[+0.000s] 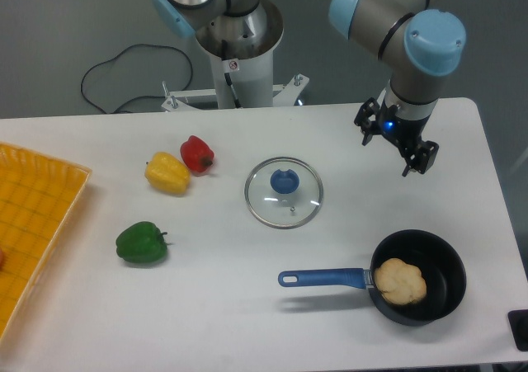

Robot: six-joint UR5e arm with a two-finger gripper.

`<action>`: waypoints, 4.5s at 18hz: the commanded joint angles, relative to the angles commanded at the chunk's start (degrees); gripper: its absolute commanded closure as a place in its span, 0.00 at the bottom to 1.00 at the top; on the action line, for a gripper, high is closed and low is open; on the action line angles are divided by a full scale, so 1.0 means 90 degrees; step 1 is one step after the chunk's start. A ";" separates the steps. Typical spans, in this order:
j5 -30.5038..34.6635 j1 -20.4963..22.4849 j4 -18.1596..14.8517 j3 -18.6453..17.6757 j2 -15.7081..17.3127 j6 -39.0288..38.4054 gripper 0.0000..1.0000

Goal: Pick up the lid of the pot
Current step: 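Raise the open gripper and start moving toward the glass lid, then move the gripper over the blue knob of the glass lid, then lower the open gripper around the blue knob of the lid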

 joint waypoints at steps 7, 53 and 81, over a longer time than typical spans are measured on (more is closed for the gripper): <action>-0.0048 -0.0039 -0.0078 -0.0615 0.0352 -0.1466 0.00; 0.0030 -0.1426 0.2070 -0.2422 0.0489 -0.3829 0.01; 0.0147 -0.1621 0.2422 -0.2432 -0.0029 -0.4054 0.02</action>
